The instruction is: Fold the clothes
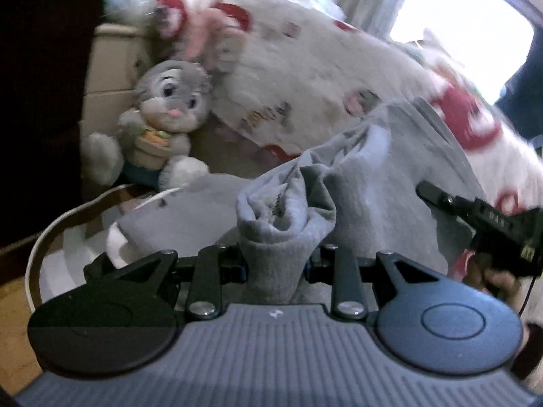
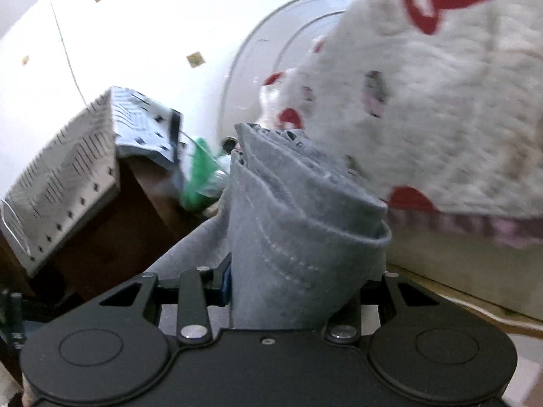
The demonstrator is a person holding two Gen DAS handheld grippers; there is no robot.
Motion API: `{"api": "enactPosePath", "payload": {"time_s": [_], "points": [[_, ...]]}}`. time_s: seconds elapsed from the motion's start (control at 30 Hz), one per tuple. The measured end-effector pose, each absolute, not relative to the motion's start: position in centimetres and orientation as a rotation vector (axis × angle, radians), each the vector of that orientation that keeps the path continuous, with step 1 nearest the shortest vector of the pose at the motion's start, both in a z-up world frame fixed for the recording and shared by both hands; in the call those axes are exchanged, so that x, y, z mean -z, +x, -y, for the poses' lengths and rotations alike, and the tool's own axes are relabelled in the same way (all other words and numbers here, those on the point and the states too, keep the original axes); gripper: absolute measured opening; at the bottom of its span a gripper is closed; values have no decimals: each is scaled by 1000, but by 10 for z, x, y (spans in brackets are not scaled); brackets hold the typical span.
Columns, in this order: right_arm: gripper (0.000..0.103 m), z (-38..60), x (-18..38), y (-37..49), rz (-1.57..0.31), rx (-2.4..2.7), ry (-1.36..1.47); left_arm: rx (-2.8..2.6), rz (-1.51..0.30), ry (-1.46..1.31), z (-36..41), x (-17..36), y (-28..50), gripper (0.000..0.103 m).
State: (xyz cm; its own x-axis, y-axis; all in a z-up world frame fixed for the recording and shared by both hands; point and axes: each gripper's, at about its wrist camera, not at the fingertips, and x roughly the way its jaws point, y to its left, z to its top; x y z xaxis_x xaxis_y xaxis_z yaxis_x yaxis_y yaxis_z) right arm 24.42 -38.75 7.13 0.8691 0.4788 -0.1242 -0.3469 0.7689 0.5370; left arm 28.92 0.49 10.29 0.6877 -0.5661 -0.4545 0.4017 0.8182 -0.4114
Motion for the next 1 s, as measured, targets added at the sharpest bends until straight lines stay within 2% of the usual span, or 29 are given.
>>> {"api": "enactPosePath", "payload": {"time_s": [0.17, 0.37, 0.5, 0.57, 0.63, 0.8, 0.9, 1.0], "points": [[45, 371, -86, 295, -340, -447, 613, 461, -641, -389, -21, -90, 322, 27], [45, 351, -66, 323, -425, -461, 697, 343, -793, -507, -47, -59, 370, 27], [46, 351, -47, 355, -459, -425, 688, 339, -723, -379, -35, -46, 380, 29], [49, 359, -27, 365, -477, -367, 745, 334, -647, -257, -23, -44, 376, 32], [62, 365, -9, 370, -513, -322, 795, 316, -632, -207, -16, -42, 375, 33], [66, 385, 13, 358, -537, -307, 981, 299, -661, -262, -26, -37, 378, 35], [71, 397, 23, 346, -531, -303, 1101, 283, -627, -166, -20, -37, 372, 35], [71, 394, 11, 342, -499, -310, 970, 258, -613, -123, -16, -35, 367, 35]]}}
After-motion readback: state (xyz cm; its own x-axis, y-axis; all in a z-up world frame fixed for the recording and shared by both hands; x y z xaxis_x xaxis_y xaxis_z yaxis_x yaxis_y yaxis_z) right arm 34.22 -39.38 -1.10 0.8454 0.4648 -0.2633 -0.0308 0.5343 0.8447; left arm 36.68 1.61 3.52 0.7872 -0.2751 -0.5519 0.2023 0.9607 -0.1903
